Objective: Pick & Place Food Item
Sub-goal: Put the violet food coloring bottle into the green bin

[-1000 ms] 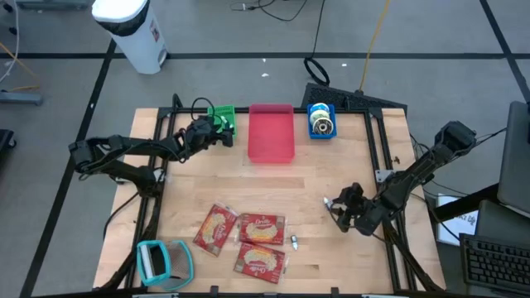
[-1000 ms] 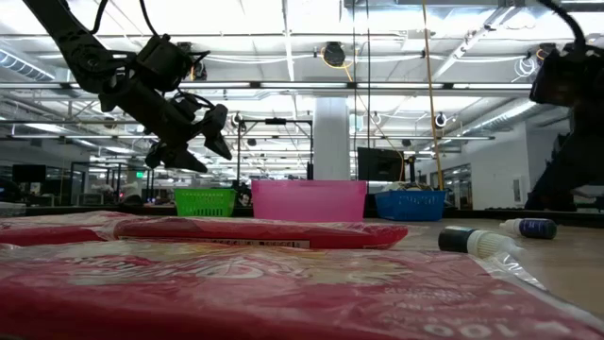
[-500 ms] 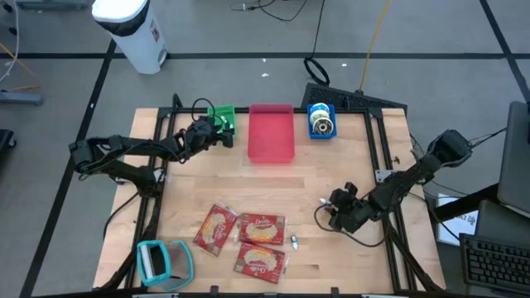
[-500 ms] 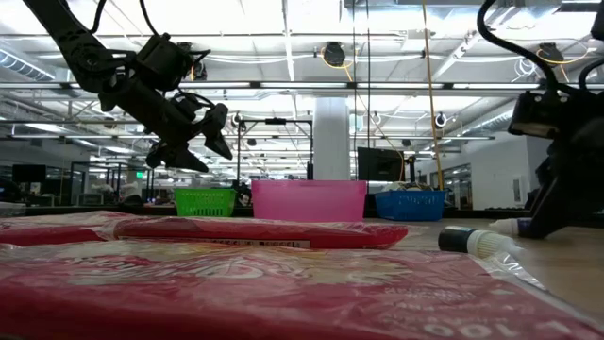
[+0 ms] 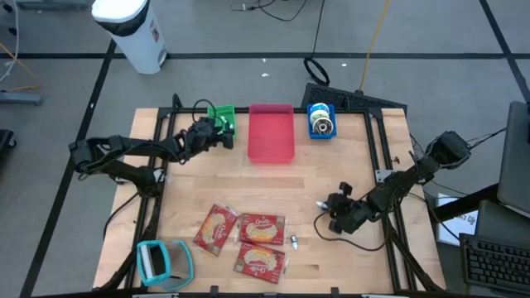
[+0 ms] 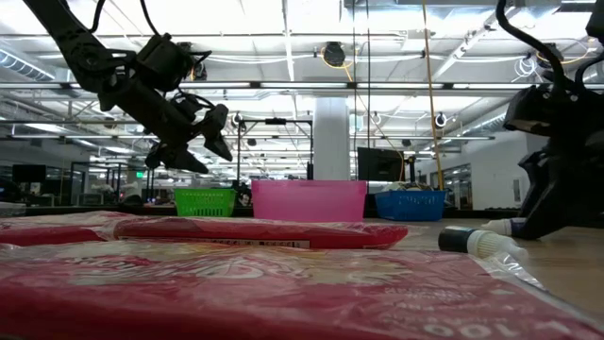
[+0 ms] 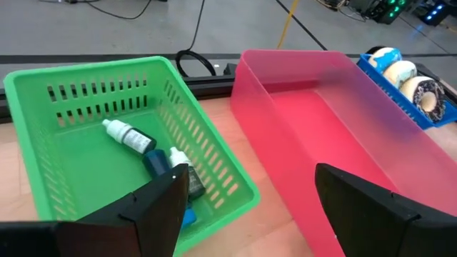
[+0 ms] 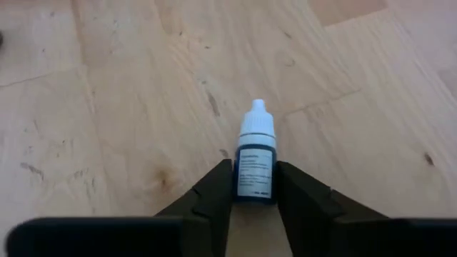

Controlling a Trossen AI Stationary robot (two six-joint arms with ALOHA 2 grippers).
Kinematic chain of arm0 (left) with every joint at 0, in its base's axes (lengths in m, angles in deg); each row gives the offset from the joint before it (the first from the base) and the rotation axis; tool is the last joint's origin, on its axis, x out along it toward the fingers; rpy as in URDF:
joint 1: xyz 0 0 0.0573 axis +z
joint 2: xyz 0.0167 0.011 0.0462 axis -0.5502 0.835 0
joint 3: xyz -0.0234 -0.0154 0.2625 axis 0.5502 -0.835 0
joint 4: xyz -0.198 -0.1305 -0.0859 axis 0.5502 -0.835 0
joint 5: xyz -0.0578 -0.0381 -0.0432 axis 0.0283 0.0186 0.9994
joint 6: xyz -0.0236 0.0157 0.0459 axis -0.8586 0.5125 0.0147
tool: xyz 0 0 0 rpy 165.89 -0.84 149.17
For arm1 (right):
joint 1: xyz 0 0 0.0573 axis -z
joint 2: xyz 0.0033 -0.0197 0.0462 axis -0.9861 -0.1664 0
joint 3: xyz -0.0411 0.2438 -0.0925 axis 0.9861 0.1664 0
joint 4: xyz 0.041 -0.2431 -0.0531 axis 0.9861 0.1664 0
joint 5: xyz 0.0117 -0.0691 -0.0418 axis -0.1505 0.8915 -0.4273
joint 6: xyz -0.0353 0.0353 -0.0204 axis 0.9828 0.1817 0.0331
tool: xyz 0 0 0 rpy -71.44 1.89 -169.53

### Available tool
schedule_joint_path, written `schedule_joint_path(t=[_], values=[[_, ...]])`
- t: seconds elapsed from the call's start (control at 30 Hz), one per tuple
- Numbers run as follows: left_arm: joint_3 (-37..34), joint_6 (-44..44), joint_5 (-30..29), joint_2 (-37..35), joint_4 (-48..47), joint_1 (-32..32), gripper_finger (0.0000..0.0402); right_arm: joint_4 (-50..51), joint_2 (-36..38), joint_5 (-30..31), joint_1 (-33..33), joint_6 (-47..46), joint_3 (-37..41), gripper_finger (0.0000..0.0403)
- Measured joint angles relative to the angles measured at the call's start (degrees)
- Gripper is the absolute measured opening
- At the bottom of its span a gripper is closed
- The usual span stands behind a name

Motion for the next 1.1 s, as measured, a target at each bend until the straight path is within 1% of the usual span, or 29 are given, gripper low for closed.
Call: schedule_joint_path(t=[0.1,0.2,0.3,0.4,0.47,0.57,0.67,0.77,0.93,1.1], values=[[0.0,-0.1,0.0,0.0,0.4,-0.7,0.0302,-0.4,0.0,1.0,0.0,2.6,0.1,0.0072],[0.0,-1.1,1.0,0.0,0.6,-1.7,0.0299,-2.7,-0.1,3.3,0.0,7.0,0.2,0.0056],[0.0,-2.8,4.2,0.0,2.2,-2.8,0.0299,-6.5,-0.4,7.3,0.2,14.3,0.4,0.0058],[0.0,-4.3,8.1,0.0,4.2,-4.3,0.0302,-11.9,-0.3,12.8,1.6,22.2,0.4,0.0068],[0.0,-5.5,10.6,0.0,5.9,-5.7,0.0303,-15.9,-0.3,14.6,3.0,28.0,0.4,0.007],[0.0,-7.7,13.1,0.0,8.0,-8.4,0.0301,-23.1,-0.3,14.4,6.1,37.7,0.3,0.0064],[0.0,-8.8,14.3,0.0,9.8,-12.0,0.0303,-31.1,-0.3,14.0,9.0,46.4,0.3,0.0059],[0.0,-9.9,14.0,0.0,10.7,-16.0,0.0306,-38.4,-0.2,11.0,11.9,54.0,0.3,0.0061],[0.0,-12.2,11.0,0.0,12.4,-22.6,0.0308,-46.0,-0.2,6.8,16.0,59.7,0.2,0.0064],[0.6,-12.4,5.7,0.7,12.3,-27.8,0.0308,-47.6,-0.2,4.1,18.5,62.6,-0.4,0.0061]])
